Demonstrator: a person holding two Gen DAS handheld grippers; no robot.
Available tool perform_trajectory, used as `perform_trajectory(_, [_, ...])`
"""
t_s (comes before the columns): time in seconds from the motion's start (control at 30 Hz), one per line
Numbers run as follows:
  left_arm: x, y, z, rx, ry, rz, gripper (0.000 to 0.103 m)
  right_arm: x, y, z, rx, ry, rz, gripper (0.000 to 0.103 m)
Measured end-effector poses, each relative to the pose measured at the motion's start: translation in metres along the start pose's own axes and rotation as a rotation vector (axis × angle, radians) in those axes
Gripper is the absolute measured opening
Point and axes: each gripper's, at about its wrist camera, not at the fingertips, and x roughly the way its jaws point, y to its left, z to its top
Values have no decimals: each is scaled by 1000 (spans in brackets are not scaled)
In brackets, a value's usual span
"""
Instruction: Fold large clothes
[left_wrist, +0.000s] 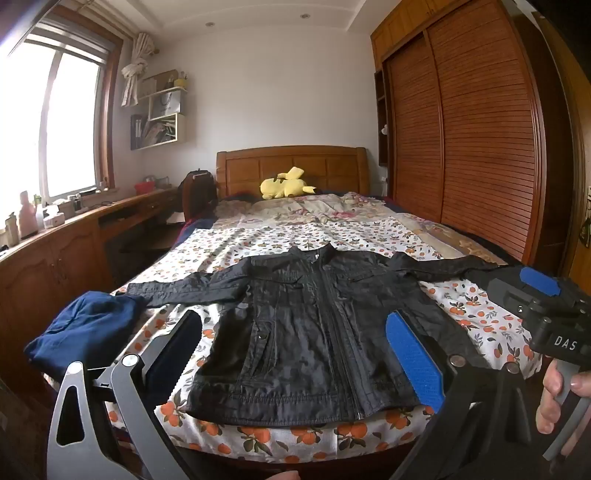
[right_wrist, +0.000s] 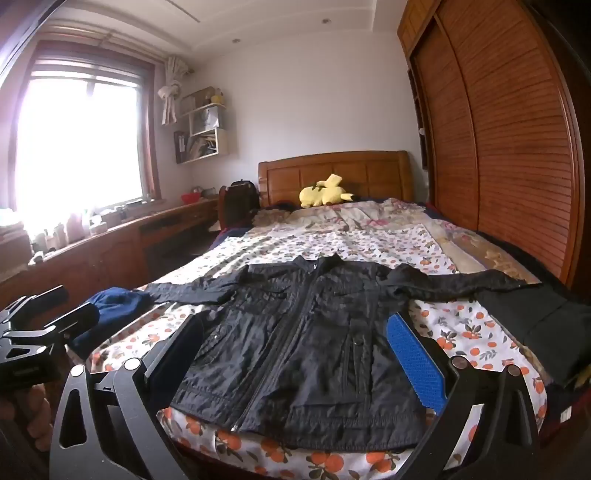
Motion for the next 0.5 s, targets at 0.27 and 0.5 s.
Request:
perform_trajectory(0.27, [-1,1,0,-3,0,-2,101,0,-1,-1,-3,2,-2,97])
perform_trajectory(0.5, [1,-1,0,2,-3,-1,101,-1,2,-1,-4,2,-1,97])
